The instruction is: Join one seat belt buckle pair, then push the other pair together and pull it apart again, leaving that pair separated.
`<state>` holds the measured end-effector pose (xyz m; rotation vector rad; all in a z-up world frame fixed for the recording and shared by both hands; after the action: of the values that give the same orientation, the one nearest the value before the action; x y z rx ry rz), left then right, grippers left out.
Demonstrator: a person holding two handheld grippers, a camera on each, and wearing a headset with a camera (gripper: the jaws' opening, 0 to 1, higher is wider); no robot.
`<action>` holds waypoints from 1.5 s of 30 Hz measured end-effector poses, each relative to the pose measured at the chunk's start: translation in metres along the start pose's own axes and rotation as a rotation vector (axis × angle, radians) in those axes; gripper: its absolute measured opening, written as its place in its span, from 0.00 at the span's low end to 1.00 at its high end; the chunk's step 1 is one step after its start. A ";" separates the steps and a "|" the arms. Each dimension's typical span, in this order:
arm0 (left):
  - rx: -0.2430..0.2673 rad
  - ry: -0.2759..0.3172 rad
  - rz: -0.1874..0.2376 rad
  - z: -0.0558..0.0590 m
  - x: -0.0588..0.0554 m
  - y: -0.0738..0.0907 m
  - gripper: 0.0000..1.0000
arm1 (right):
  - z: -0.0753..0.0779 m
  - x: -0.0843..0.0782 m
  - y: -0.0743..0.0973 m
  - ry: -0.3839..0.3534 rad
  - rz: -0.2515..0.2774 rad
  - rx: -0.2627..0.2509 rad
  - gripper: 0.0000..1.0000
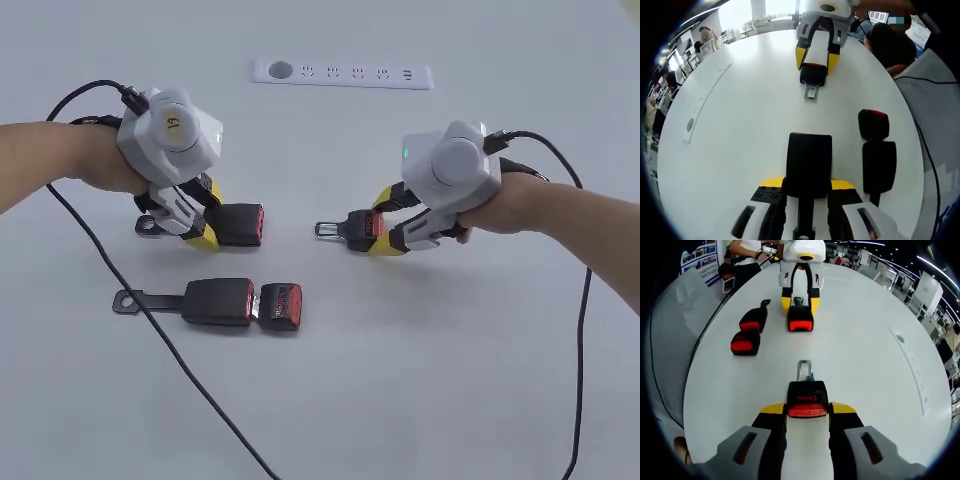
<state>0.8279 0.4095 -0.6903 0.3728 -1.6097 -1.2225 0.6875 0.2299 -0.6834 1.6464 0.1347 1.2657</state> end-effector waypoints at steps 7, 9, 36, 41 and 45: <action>0.005 0.004 0.010 0.000 -0.001 0.000 0.31 | 0.001 0.004 -0.004 0.008 0.000 0.005 0.30; 0.004 0.005 0.012 0.000 -0.001 0.000 0.31 | 0.001 0.006 -0.005 0.011 0.001 0.006 0.30; 0.002 0.001 0.003 0.000 -0.001 0.000 0.31 | 0.003 0.036 -0.031 0.022 0.029 0.033 0.30; 0.002 0.002 0.003 0.000 -0.001 0.000 0.31 | 0.003 0.039 -0.035 0.026 0.032 0.040 0.30; 0.001 0.002 0.003 0.000 -0.001 0.000 0.31 | 0.003 0.043 -0.039 0.031 0.033 0.046 0.30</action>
<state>0.8283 0.4102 -0.6908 0.3721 -1.6082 -1.2185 0.7266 0.2734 -0.6840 1.6753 0.1570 1.3224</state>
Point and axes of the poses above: the centre of the closed fingertips' face, and the gripper's own axes: y roughly backward along the fingers, z roughly to its right, x roughly out of its top, the point moved 6 cm from there along y, roughly backward along the fingers, and after that the axes turned 8 degrees about z, right-handed, at the moved point
